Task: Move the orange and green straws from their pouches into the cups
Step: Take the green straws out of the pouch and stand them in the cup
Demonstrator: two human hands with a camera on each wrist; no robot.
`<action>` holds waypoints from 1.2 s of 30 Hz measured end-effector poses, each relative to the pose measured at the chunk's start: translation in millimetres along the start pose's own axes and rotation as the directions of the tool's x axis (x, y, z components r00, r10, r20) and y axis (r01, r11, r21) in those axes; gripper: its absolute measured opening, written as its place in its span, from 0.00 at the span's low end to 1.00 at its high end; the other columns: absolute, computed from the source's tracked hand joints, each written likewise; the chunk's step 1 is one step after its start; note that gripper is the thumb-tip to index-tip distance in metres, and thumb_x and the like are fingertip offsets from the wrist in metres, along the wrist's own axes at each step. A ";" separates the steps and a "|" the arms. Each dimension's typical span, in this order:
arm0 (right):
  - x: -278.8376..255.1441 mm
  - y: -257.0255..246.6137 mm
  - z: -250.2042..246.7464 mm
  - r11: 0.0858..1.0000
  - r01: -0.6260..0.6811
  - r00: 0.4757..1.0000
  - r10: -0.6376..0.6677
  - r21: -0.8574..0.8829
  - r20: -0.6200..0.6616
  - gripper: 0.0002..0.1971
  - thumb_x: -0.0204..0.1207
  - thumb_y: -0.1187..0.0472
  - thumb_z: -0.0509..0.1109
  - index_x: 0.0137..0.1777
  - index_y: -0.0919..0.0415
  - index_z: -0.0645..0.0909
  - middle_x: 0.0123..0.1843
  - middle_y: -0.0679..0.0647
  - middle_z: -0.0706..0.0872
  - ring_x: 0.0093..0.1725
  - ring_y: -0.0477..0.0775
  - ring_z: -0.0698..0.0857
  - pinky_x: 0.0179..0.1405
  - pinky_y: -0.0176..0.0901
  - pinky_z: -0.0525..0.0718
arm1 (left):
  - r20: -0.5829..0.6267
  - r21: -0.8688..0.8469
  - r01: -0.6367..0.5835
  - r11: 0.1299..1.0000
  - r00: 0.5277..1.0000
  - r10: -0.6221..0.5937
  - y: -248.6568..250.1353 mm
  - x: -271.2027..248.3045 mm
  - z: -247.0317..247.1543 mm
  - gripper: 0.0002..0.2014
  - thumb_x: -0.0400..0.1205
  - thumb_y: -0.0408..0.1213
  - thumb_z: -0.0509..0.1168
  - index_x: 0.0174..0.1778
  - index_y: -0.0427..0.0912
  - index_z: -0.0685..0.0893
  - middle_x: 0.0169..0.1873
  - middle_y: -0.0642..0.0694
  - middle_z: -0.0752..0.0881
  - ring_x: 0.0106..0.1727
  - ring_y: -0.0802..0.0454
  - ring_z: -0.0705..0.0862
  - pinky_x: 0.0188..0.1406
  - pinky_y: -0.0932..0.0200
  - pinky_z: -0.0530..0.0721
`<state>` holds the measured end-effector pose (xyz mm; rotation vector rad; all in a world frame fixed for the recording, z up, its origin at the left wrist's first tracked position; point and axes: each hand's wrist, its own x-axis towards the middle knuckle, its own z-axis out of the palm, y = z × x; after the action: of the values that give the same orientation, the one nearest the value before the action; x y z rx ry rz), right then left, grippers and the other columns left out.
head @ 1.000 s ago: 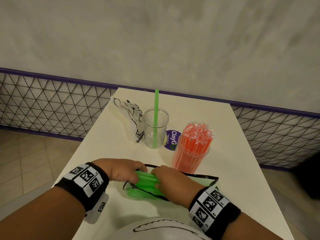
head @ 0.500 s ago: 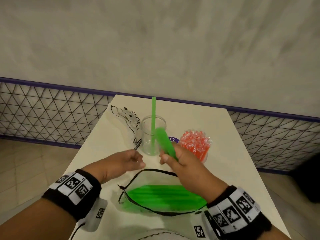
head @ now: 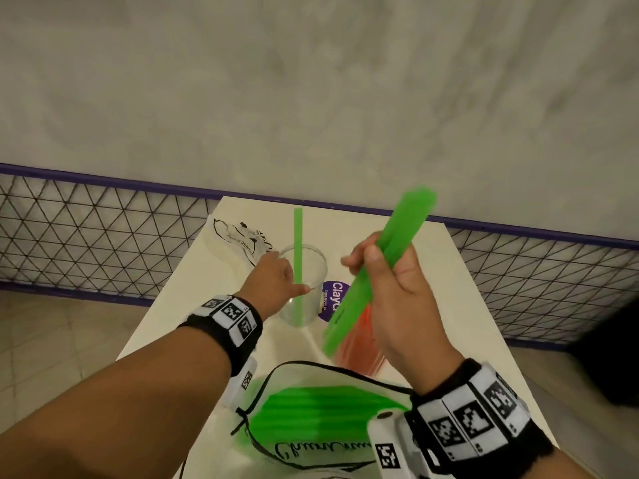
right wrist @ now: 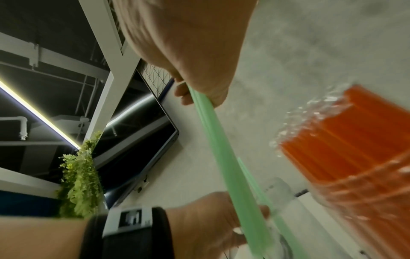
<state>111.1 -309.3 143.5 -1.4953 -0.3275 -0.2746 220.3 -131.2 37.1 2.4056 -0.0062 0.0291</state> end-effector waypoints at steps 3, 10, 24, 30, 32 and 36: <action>18.8 -8.8 12.5 0.982 0.179 0.968 -0.164 0.063 -0.189 0.10 0.88 0.65 0.56 0.49 0.51 0.75 0.44 0.55 0.83 0.48 0.47 0.84 0.55 0.38 0.81 | 0.037 0.011 -0.036 0.999 0.999 0.035 -4.7 -11.8 2.1 0.21 0.69 0.49 0.82 0.31 0.44 0.75 0.70 0.43 0.79 0.72 0.45 0.77 0.58 0.59 0.72; 43.5 48.9 46.6 0.952 0.168 0.971 -0.204 -0.257 -0.121 0.02 0.87 0.56 0.58 0.55 0.49 0.71 0.49 0.50 0.84 0.52 0.50 0.86 0.53 0.45 0.84 | 0.068 -0.084 -0.043 0.996 0.997 0.049 -13.8 -40.2 6.5 0.22 0.65 0.49 0.84 0.30 0.48 0.74 0.77 0.42 0.75 0.75 0.44 0.75 0.66 0.52 0.75; 22.3 98.7 40.4 0.640 -0.296 0.883 0.466 -0.709 0.052 0.38 0.81 0.62 0.64 0.86 0.59 0.46 0.86 0.51 0.45 0.84 0.55 0.56 0.81 0.52 0.63 | -0.001 -0.276 -0.023 0.961 1.000 0.024 -5.8 -63.5 -2.7 0.34 0.71 0.40 0.82 0.66 0.46 0.68 0.74 0.47 0.66 0.78 0.54 0.65 0.65 0.72 0.65; -1.7 28.7 2.7 0.792 -0.095 0.889 0.340 -0.603 0.306 0.26 0.79 0.63 0.69 0.75 0.47 0.69 0.72 0.44 0.76 0.68 0.43 0.78 0.73 0.44 0.75 | 0.253 -0.374 0.107 0.921 0.967 -0.010 -25.4 -117.0 -32.9 0.21 0.72 0.48 0.80 0.53 0.54 0.77 0.58 0.52 0.82 0.52 0.57 0.85 0.51 0.60 0.83; -16.1 19.2 -17.7 0.776 -0.009 0.715 0.446 -0.631 0.538 0.18 0.77 0.60 0.73 0.63 0.44 0.76 0.58 0.40 0.83 0.55 0.38 0.83 0.59 0.43 0.85 | 0.501 -0.233 0.003 0.972 0.858 0.118 -39.4 -135.2 -36.5 0.15 0.68 0.53 0.79 0.45 0.61 0.81 0.55 0.60 0.84 0.52 0.62 0.85 0.58 0.62 0.82; -52.2 57.9 -33.9 0.511 0.389 0.259 0.738 -0.767 0.623 0.36 0.71 0.54 0.79 0.76 0.44 0.65 0.69 0.49 0.74 0.67 0.54 0.78 0.66 0.55 0.80 | 0.753 0.019 -0.196 0.980 0.648 0.115 -54.2 -151.2 -18.0 0.21 0.74 0.49 0.78 0.56 0.72 0.76 0.70 0.68 0.74 0.71 0.69 0.72 0.74 0.70 0.67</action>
<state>86.0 -340.9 68.7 -2.6035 -1.1037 1.0544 69.5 -79.5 10.7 2.3292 -0.6160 -0.9184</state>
